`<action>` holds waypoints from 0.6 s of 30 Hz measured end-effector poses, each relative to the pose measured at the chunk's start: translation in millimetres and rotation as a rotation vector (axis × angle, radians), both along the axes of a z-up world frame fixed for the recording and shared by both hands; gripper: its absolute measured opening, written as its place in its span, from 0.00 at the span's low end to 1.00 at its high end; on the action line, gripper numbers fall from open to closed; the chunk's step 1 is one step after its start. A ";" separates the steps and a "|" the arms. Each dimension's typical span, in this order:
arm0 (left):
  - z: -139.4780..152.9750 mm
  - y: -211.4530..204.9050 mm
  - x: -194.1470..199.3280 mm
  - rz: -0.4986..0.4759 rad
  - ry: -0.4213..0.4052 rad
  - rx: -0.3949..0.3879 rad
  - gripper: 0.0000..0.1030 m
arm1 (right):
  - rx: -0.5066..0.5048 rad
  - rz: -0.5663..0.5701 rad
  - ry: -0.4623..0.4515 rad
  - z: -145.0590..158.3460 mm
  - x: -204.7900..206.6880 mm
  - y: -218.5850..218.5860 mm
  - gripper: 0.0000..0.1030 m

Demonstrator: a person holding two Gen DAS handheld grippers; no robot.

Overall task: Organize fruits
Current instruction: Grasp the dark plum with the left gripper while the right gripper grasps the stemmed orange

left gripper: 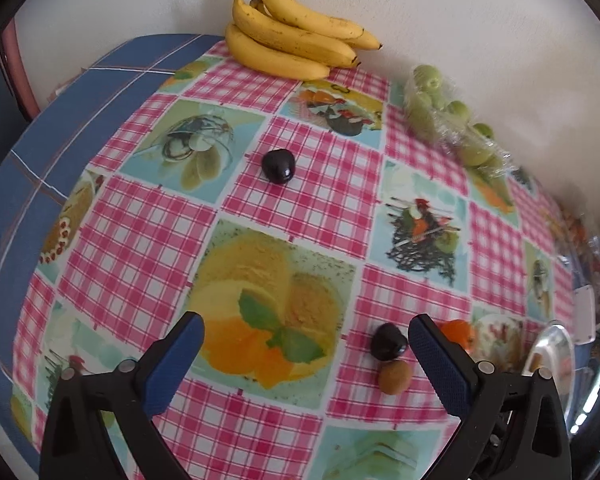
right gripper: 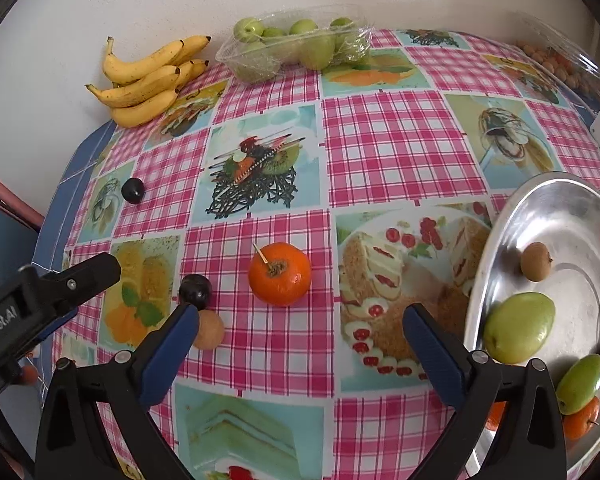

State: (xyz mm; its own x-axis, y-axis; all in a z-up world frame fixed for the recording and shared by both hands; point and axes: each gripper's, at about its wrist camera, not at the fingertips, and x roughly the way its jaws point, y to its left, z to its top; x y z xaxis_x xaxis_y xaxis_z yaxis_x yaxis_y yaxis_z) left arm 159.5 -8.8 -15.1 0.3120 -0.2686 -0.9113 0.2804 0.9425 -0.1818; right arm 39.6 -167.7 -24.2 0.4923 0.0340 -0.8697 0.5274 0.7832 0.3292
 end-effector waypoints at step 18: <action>-26.7 -25.0 6.7 -0.025 0.152 -0.118 0.71 | 0.009 0.027 0.008 -13.0 22.6 0.4 0.47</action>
State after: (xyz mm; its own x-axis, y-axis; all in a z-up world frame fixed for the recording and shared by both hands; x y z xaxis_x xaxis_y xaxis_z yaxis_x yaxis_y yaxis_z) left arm 166.2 -33.8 -41.8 0.1648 -0.3826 -0.9091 0.2645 0.9051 -0.3330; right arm 62.3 -167.3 -37.2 0.4844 0.0554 -0.8731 0.5084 0.7943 0.3325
